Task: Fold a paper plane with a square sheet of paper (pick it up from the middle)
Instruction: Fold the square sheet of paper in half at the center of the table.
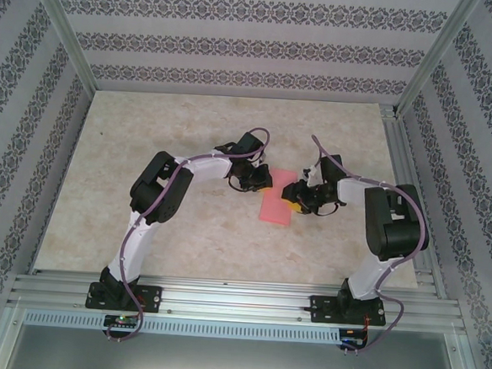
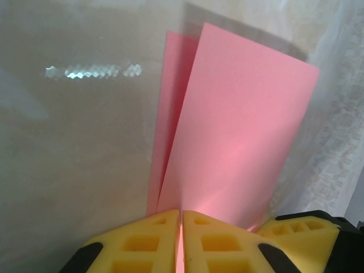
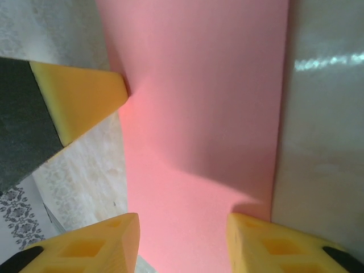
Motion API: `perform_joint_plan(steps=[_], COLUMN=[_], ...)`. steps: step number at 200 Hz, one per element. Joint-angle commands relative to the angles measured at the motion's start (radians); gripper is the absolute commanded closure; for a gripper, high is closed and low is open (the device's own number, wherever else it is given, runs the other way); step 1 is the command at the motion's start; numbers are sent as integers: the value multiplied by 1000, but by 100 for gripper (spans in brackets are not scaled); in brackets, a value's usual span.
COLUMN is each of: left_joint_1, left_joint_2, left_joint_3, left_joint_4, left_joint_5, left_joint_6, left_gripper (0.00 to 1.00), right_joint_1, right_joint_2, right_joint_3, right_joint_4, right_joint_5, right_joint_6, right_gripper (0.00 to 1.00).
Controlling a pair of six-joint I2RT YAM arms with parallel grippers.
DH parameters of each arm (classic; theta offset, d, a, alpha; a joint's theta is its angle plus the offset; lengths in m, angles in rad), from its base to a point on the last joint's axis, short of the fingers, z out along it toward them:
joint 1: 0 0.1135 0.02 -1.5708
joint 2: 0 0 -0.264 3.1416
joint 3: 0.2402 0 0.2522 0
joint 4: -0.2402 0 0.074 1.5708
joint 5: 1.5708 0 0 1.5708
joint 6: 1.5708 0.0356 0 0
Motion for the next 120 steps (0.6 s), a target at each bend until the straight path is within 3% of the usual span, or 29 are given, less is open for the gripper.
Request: perform_joint_plan(steps=[1,29,85,120], left_joint_1=[-14,-15,-15,-14], left_joint_2=[29,27,31,32], left_joint_3=[1,2,7,7], left_joint_4=[-58,-56,-63,-61], left_joint_5=[-17,-17,-16,-17], left_joint_6=[24,23,26,24], left_gripper=[87,87,87,87], right_joint_1=[12,31,44,47], right_joint_2=[-101,-143,-85,-156], right_joint_3=[-34,-94,-169,-167], right_joint_4=[-20,-1,32,9], right_joint_5=[-36,-52,-18,-35], right_joint_6=[13,35,32,37], right_gripper=[55,54,54,54])
